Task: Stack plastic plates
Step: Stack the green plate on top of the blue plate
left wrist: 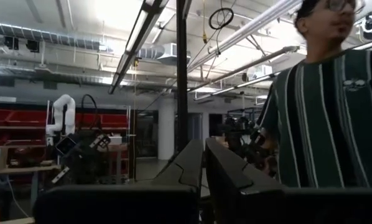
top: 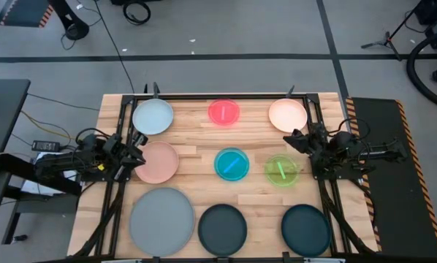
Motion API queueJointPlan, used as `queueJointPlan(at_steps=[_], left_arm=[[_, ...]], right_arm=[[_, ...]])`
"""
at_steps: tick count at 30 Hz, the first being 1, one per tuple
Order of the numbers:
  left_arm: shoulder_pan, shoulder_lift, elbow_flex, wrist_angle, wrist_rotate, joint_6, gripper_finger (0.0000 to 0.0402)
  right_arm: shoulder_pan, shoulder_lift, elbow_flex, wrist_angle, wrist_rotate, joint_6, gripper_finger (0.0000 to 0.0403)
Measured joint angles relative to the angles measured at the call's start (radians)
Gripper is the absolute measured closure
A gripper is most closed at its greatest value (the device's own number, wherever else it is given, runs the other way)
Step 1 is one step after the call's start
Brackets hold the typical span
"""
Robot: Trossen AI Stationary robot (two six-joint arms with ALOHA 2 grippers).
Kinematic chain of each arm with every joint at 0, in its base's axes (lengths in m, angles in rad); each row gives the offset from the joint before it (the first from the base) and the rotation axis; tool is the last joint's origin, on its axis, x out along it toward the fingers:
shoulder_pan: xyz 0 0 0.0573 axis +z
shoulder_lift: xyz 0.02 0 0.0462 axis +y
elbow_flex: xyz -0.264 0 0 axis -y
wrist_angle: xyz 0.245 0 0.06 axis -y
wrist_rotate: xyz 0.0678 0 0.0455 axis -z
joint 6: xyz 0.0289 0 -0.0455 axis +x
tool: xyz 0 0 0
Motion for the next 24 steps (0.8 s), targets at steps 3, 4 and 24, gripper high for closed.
queueJointPlan(at_steps=[3,4,24], left_arm=[[0.000,0.000,0.000,0.000,0.000,0.007,0.0375],[0.000,0.000,0.000,-0.001,0.000,0.007,0.0375],[0.001,0.000,0.000,-0.007,-0.117,-0.187,0.0375]], right_arm=[[0.001,0.014,0.000,-0.014,0.056,0.076,0.0385],[0.004,0.025,0.001,-0.026,0.084,0.136,0.0385],[0.230,1.104,0.685,-0.381,0.419,0.102,0.0397]])
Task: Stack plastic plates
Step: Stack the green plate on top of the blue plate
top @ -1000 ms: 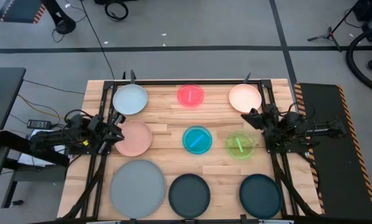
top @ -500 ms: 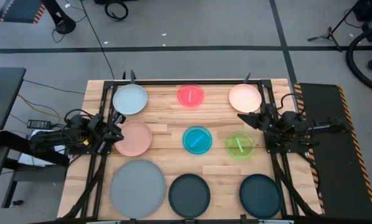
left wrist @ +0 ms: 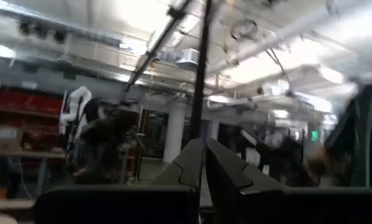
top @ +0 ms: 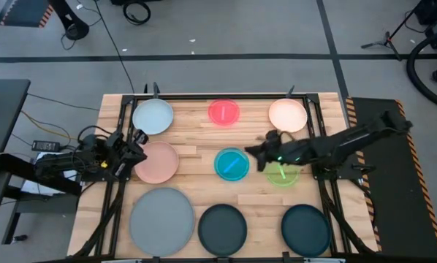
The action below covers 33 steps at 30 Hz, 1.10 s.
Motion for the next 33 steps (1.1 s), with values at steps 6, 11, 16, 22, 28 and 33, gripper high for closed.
queueJointPlan(at_steps=[6,11,16,22,28,33], left_arm=[[0.000,0.000,0.000,-0.024,-0.047,-0.095,0.0375],[0.000,0.000,0.000,-0.121,-0.163,-0.073,0.0375],[0.000,0.000,0.000,-0.244,-0.446,-0.062,0.0374],[0.000,0.000,0.000,-0.186,-0.522,-0.076,0.0373],[0.000,0.000,0.000,-0.226,-0.544,-0.068,0.0339],[0.000,0.000,0.000,-0.295,-0.644,-0.065,0.0283]], right_arm=[[0.042,0.137,0.221,-0.536,0.035,0.055,0.0385],[0.044,0.245,0.377,-0.948,-0.216,0.000,0.0366],[0.074,0.388,0.457,-1.037,-0.444,0.041,0.0313],[0.112,0.558,0.583,-1.043,-0.522,0.192,0.0252],[0.114,0.697,0.617,-1.084,-0.506,0.374,0.0213],[0.102,0.789,0.616,-1.259,-0.570,0.411,0.0202]])
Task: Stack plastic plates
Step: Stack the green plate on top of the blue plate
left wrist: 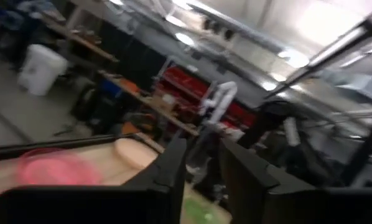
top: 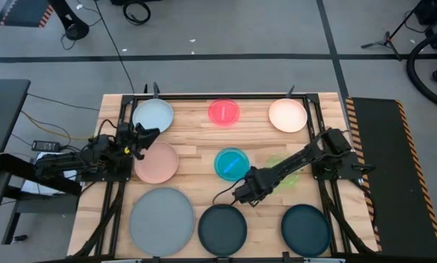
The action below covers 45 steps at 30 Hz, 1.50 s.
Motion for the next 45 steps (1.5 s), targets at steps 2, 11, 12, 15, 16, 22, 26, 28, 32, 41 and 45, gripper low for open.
queueJointPlan(at_steps=[2,11,12,15,16,22,26,28,32,41,45], left_arm=[[0.000,0.000,0.000,-0.009,-0.008,0.000,0.0260],[0.000,0.000,0.000,-0.023,-0.010,0.019,0.0199],[0.000,0.000,0.000,-0.022,-0.010,0.033,0.0199],[0.000,0.000,0.000,-0.018,-0.010,0.071,0.0198],[0.000,0.000,0.000,-0.013,-0.010,0.074,0.0198],[0.000,0.000,0.000,-0.008,-0.010,0.074,0.0198],[0.000,0.000,0.000,0.003,-0.010,0.076,0.0198],[0.000,0.000,0.000,0.004,-0.009,0.076,0.0198],[0.000,0.000,0.000,0.004,-0.009,0.079,0.0198],[0.000,0.000,0.000,0.011,-0.010,0.127,0.0198],[0.000,0.000,0.000,0.030,-0.009,0.121,0.0198]], right_arm=[[-0.012,0.014,0.000,-0.073,-0.051,-0.004,0.0202],[-0.048,0.005,-0.001,-0.060,-0.059,-0.052,0.0203],[-0.050,0.005,-0.004,-0.044,-0.052,-0.063,0.0203],[-0.059,0.004,-0.032,0.001,-0.038,-0.081,0.0203],[-0.062,0.004,-0.043,0.005,-0.038,-0.086,0.0203],[-0.066,0.004,-0.092,0.007,0.015,-0.132,0.0203],[-0.064,0.002,-0.123,0.055,0.018,-0.197,0.0205],[-0.057,-0.002,-0.133,0.074,0.021,-0.226,0.0208],[-0.046,-0.002,-0.142,0.072,0.056,-0.209,0.0222],[-0.033,0.003,-0.147,0.075,0.094,-0.199,0.0327],[-0.033,0.004,-0.146,0.086,0.108,-0.207,0.0388]])
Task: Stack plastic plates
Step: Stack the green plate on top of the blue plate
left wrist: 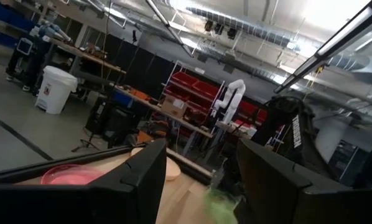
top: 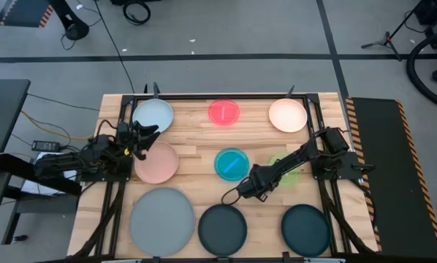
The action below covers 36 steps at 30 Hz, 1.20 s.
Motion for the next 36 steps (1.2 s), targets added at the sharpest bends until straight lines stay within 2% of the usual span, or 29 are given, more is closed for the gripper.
queueJointPlan(at_steps=[4,7,10,12,14,18,21,28,31,36], left_arm=[[0.000,0.000,0.000,0.043,0.000,-0.001,0.0198],[-0.003,0.000,0.009,0.035,0.022,-0.019,0.0198],[-0.013,0.009,0.081,-0.114,0.083,-0.027,0.0198],[-0.023,0.029,0.147,-0.274,0.086,-0.023,0.0198],[-0.032,0.066,0.210,-0.420,0.086,0.007,0.0198],[-0.042,0.151,0.316,-0.554,0.087,0.079,0.0198],[-0.042,0.223,0.373,-0.606,0.087,0.124,0.0198],[-0.042,0.388,0.439,-0.724,0.093,0.212,0.0198],[-0.042,0.439,0.439,-0.740,0.121,0.235,0.0198],[-0.042,0.488,0.439,-0.725,0.162,0.231,0.0198]], right_arm=[[0.004,-0.014,0.044,-0.041,0.025,-0.037,0.0391],[0.024,-0.047,0.125,-0.144,0.109,-0.126,0.0396],[0.063,-0.076,0.222,-0.161,0.251,-0.340,0.0396],[0.092,-0.089,0.276,-0.147,0.340,-0.502,0.0397],[0.112,-0.089,0.309,-0.092,0.385,-0.657,0.0398],[0.123,-0.083,0.300,0.067,0.384,-0.936,0.0394],[0.114,-0.083,0.241,0.176,0.382,-1.073,0.0392],[0.045,-0.082,0.157,0.181,0.391,-1.159,0.0392],[0.023,-0.082,0.146,0.239,0.368,-1.202,0.0392],[0.014,-0.082,0.106,0.395,0.305,-1.418,0.0382]])
